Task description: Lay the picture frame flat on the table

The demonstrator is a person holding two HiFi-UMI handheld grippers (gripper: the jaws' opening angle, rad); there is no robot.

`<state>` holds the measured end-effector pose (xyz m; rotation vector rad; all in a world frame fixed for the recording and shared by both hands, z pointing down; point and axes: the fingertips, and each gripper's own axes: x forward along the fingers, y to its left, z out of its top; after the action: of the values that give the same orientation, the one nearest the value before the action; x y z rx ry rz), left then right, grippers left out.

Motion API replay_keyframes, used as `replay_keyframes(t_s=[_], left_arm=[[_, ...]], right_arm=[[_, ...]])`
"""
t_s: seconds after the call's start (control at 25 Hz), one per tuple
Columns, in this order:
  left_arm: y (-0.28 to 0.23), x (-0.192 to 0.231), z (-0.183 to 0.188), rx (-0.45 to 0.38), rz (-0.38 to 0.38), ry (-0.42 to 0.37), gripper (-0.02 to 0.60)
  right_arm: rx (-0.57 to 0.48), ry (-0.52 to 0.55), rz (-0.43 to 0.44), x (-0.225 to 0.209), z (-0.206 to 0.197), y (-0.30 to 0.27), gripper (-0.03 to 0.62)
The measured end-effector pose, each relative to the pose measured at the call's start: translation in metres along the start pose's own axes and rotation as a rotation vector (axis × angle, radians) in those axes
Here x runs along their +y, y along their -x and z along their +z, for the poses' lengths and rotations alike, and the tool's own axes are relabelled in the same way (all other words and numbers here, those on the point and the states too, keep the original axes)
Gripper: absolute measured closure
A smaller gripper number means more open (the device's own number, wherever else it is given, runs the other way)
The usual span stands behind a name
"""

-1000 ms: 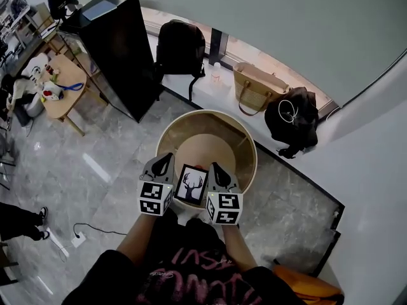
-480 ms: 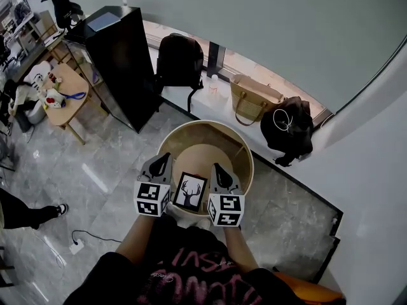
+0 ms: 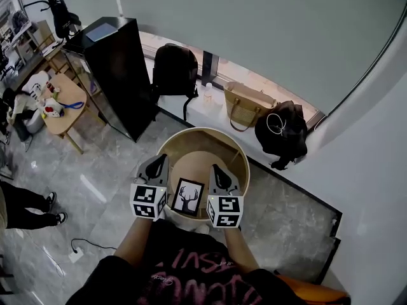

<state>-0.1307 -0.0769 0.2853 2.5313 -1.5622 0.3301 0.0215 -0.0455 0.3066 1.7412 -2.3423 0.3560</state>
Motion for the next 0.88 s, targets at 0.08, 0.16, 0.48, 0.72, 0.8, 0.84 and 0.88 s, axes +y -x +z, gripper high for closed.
replay_keyframes(t_s=[0.08, 0.16, 0.48, 0.72, 0.8, 0.84, 0.88], left_arm=[[0.001, -0.002, 0.002, -0.009, -0.004, -0.006, 0.571], [0.003, -0.006, 0.006, -0.014, -0.014, -0.008, 0.571], [0.005, -0.012, 0.029, -0.060, -0.032, -0.040, 0.571], [0.006, -0.013, 0.028, -0.057, -0.028, -0.046, 0.571], [0.005, -0.016, 0.028, -0.052, -0.032, -0.048, 0.571], [0.004, -0.017, 0.028, -0.054, -0.033, -0.052, 0.571], [0.002, -0.018, 0.028, -0.060, -0.034, -0.059, 0.571]], right_arm=[[-0.007, 0.010, -0.004, 0.000, 0.003, 0.003, 0.572], [-0.017, 0.014, -0.012, -0.002, 0.007, 0.007, 0.571], [-0.049, 0.043, -0.033, -0.007, 0.022, 0.014, 0.572], [-0.079, 0.065, -0.042, -0.009, 0.024, 0.019, 0.574], [-0.085, 0.063, -0.047, -0.010, 0.026, 0.019, 0.574], [-0.087, 0.061, -0.050, -0.011, 0.026, 0.019, 0.574], [-0.088, 0.061, -0.052, -0.013, 0.026, 0.019, 0.574]])
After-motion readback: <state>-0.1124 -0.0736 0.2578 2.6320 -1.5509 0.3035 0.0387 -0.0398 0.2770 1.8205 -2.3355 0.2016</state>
